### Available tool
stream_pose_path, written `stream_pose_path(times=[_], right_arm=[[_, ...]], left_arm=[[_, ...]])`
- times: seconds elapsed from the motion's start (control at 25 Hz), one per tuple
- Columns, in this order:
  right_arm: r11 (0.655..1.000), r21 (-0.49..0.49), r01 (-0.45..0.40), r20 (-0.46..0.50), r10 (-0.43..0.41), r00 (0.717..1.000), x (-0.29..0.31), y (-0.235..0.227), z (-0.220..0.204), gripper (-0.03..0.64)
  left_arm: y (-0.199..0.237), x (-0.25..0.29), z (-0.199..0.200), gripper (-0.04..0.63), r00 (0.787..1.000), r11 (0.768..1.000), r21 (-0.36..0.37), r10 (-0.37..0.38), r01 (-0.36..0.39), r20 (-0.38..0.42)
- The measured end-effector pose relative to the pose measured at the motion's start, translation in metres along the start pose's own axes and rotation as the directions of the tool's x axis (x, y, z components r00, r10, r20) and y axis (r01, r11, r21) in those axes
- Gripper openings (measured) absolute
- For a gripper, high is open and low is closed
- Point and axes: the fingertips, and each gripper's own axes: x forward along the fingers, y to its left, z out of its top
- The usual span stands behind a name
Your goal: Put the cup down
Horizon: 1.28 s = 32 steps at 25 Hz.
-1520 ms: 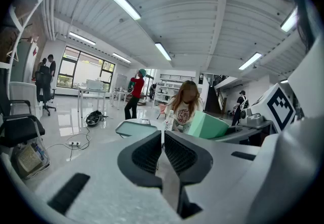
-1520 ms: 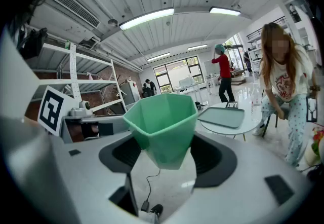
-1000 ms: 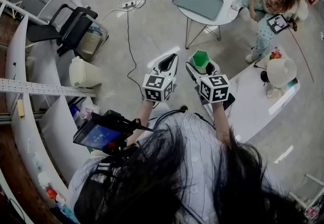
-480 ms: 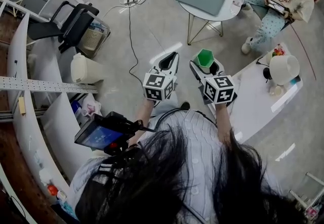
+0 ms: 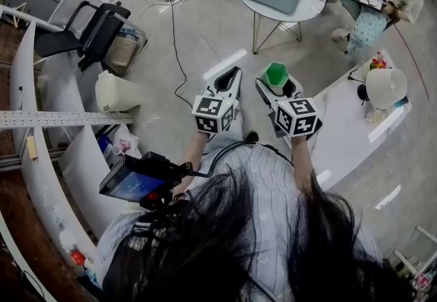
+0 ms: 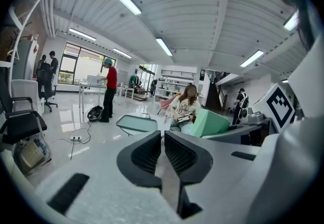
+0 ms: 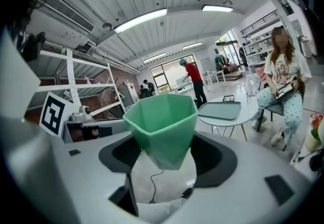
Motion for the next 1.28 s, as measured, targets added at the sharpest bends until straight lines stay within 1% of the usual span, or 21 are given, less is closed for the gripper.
stream_pose_path(times=[0.16,0.56,1.0,1.28], right_arm=[[1.000,0.006,0.006,0.001,-0.006,1.000,0.011,-0.007,0.005,0.318],[0.999,0.031,0.033,-0.009,-0.033,0.999,0.062,-0.038,0.032,0.318],[0.996,0.060,0.066,-0.015,-0.065,0.998,0.128,-0.064,0.065,0.318],[0.995,0.065,0.081,-0.023,-0.080,0.997,0.171,-0.073,0.087,0.318]], left_arm=[[0.008,0.011,0.004,0.028,1.000,1.000,0.006,-0.006,0.006,-0.004],[0.047,0.059,0.021,0.029,0.999,0.999,0.009,-0.031,0.031,-0.031],[0.112,0.110,0.046,0.029,0.997,0.999,-0.002,-0.049,0.049,-0.052],[0.147,0.137,0.060,0.029,0.995,0.997,-0.010,-0.077,0.076,-0.062]])
